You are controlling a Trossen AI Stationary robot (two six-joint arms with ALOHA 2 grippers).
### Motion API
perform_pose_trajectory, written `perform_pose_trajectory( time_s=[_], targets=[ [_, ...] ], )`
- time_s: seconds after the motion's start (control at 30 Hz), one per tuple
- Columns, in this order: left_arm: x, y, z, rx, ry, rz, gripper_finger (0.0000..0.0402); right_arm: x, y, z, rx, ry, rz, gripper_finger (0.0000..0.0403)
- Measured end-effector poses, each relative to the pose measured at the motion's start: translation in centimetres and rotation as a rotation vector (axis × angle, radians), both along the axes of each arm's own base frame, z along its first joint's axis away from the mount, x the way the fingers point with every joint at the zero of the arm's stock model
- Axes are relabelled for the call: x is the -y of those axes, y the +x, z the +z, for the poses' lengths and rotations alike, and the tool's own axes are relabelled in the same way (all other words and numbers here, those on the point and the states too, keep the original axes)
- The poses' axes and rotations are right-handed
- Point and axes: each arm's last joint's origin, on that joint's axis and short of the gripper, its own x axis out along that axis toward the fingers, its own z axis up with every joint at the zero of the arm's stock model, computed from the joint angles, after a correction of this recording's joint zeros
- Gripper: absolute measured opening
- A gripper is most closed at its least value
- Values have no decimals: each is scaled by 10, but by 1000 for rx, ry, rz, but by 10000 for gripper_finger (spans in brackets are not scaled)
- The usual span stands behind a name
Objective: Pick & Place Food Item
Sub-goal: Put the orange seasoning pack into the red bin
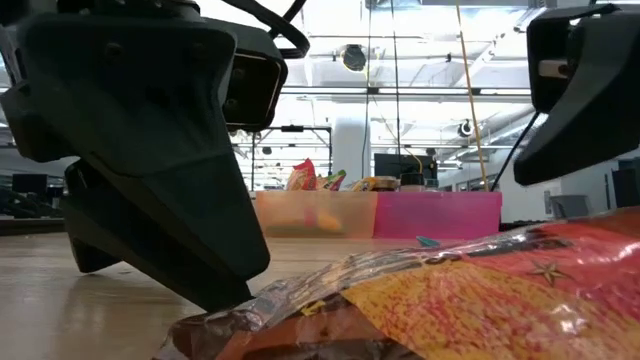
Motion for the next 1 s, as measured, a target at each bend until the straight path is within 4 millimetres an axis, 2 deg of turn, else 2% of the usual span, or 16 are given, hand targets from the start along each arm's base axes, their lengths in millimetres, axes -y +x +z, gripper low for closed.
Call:
perform_pose_trajectory(
  time_s=[0.37, 0.53, 0.73, 1.0],
  targets=[
    [0, 1, 1, 4, -4, -33, 198, 0, -2, -2, -33, 26, 0, 210],
    [2, 0, 1, 6, -1, -24, 217, 0, -1, -1, -23, 31, 4, 210],
    [1, 1, -1, 6, 0, -1, 218, -1, 0, 1, -2, 12, 24, 210],
    [1, 5, -11, 9, -22, 36, 181, 1, 3, 2, 8, 13, 18, 207]
  ],
)
